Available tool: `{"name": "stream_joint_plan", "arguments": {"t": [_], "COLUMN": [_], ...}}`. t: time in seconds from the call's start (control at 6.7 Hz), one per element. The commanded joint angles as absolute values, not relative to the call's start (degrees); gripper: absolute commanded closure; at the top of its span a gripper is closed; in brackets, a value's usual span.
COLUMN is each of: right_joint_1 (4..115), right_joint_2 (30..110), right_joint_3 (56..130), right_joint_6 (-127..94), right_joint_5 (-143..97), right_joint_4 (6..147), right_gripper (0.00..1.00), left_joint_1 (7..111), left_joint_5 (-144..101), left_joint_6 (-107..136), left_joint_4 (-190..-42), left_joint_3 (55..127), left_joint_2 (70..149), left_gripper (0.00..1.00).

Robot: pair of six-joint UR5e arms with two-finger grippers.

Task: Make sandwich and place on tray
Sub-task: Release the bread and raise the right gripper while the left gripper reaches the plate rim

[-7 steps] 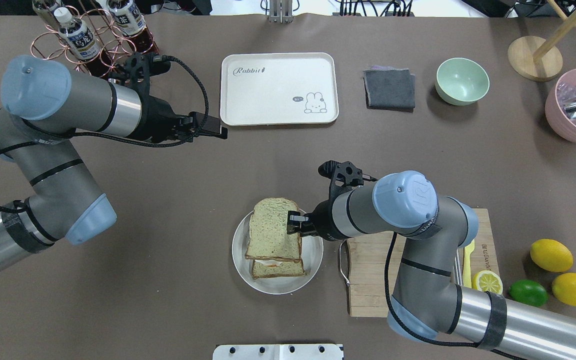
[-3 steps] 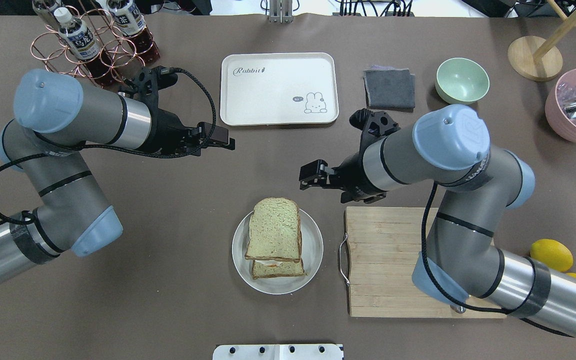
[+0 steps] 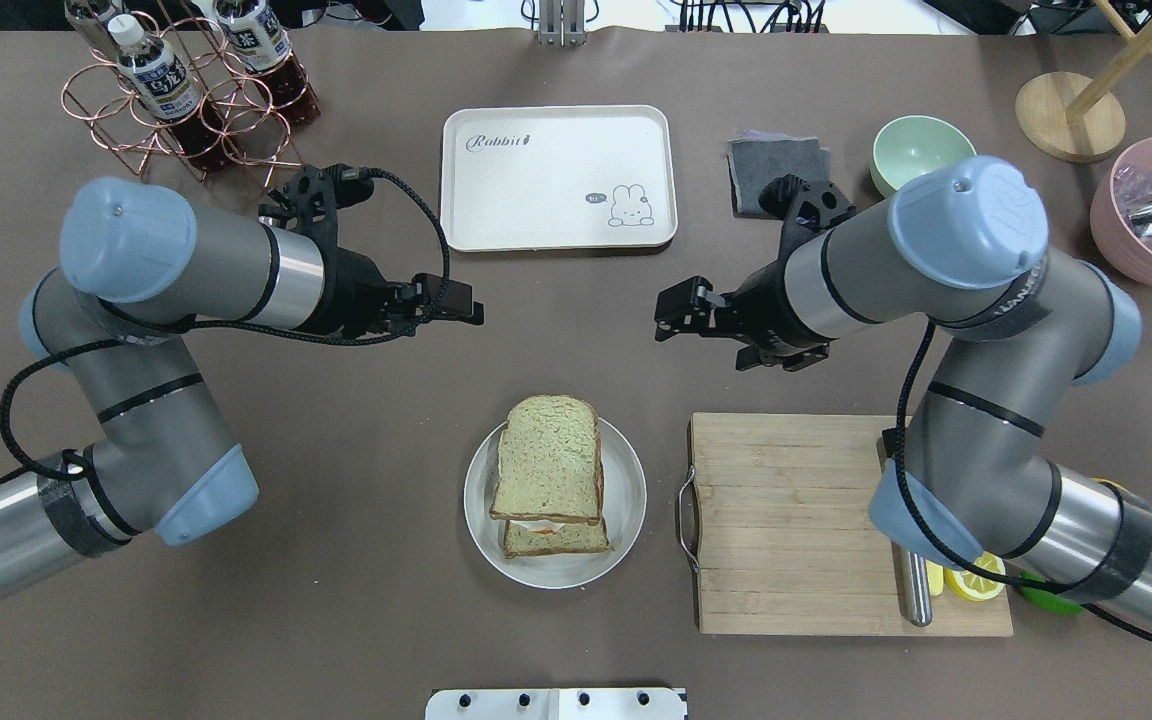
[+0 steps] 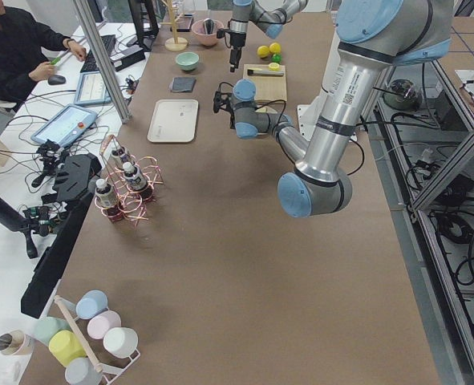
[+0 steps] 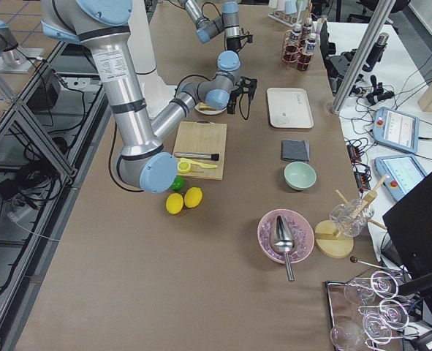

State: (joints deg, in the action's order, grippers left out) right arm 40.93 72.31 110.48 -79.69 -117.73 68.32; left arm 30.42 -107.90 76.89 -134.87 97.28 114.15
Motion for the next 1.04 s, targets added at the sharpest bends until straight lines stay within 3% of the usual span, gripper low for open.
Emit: {"name": "stream_joint_plan", "arguments": {"t": [0.0,0.3,0.9], "right_joint_1": [42.36,42.63,42.71], "right_joint_2": [73.73,73.74,73.83], "right_joint_3": [111.09,112.49,113.12], "right_joint_6": [-78.93,-79.97,-81.03], "right_joint_5": [-118.56,-118.56,-118.48], "right_joint_4": [67.86,67.85,67.85], "right_gripper": [0.0,0.0,0.0], "left_joint_1": [24.64,21.38,18.12], "left_joint_5": [-102.68,-100.12,-97.39], "left_joint_6": [76.9,76.82,76.9], "left_joint_4": [-135.35,-137.18,-137.2], "left_joint_3": [97.21,97.03,97.03], "left_joint_2": [111.9,109.96,110.04], "left_gripper": [0.3,0.32,0.55]}}
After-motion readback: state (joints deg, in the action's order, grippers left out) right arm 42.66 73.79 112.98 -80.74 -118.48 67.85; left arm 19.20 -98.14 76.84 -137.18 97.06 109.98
